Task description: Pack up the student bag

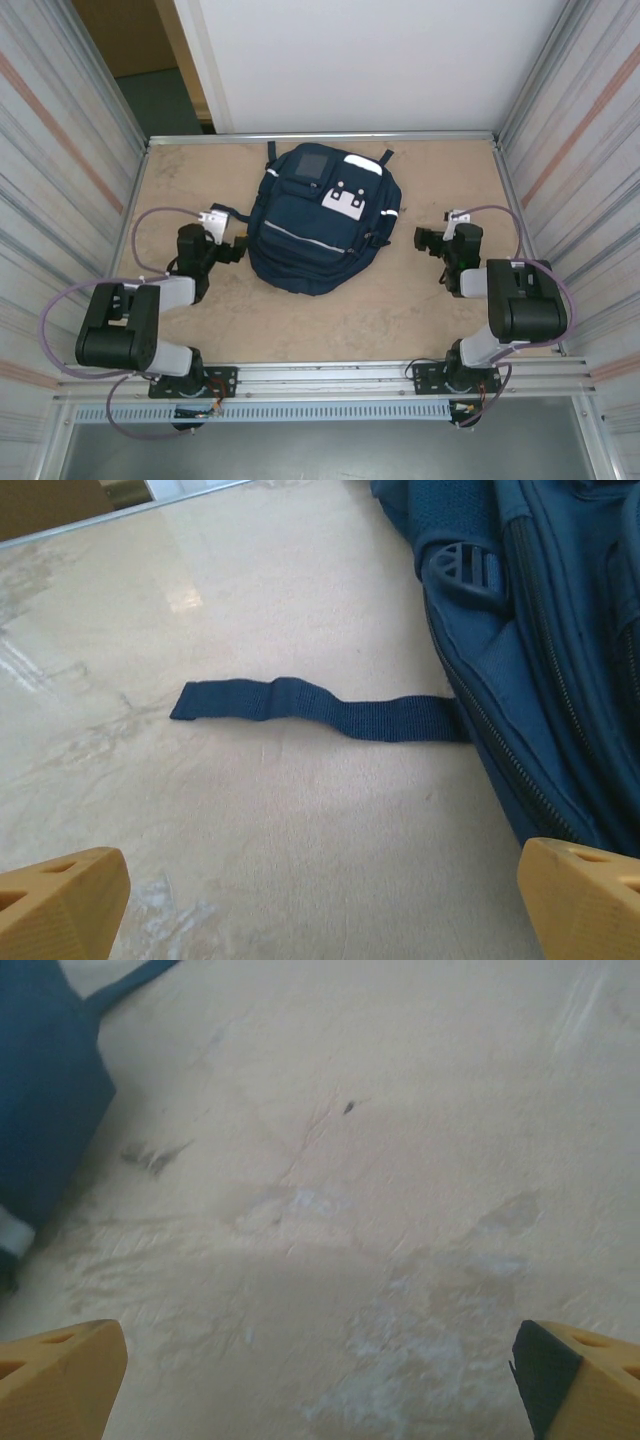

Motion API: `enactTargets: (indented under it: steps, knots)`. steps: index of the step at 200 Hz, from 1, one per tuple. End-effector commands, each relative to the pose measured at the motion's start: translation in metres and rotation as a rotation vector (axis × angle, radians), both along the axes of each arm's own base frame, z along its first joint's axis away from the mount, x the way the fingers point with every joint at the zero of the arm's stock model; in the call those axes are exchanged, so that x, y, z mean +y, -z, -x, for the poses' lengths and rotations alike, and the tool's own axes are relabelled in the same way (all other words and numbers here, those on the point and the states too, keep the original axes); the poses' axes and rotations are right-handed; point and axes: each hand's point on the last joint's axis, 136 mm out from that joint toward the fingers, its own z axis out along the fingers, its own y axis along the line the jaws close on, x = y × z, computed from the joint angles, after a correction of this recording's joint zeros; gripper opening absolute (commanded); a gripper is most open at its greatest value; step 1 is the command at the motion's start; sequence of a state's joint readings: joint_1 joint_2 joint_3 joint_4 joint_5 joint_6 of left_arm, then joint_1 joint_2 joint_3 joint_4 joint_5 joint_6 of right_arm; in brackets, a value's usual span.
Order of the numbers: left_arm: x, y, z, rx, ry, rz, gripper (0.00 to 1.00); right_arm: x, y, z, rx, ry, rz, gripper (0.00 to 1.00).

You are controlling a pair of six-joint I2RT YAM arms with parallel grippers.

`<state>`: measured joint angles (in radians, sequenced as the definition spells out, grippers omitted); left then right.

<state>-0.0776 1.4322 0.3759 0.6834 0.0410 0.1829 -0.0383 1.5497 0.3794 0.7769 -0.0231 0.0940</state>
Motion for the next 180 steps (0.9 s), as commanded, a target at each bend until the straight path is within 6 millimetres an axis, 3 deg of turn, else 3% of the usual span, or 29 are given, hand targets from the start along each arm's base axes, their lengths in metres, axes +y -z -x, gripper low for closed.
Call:
enactTargets:
  steps: [1,14,53,67,180]
  knots:
    - [0.008,-0.016,-0.016,-0.149,-0.004,0.089,0.99,-0.006,-0.019,-0.012,-0.058,0.017,0.016,0.99]
    - [0.006,-0.009,-0.015,-0.057,0.000,0.097,0.99,-0.006,-0.020,-0.012,-0.065,0.018,0.017,0.99]
    - [0.009,-0.010,-0.018,-0.065,-0.016,0.102,0.99,-0.006,-0.019,-0.011,-0.058,0.017,0.016,0.99]
    - [0.020,-0.008,-0.023,-0.056,-0.077,0.111,0.99,-0.006,-0.019,-0.012,-0.061,0.019,0.018,0.99]
    - [0.018,-0.009,-0.020,-0.053,-0.080,0.098,0.99,-0.006,-0.018,-0.012,-0.056,0.017,0.018,0.99]
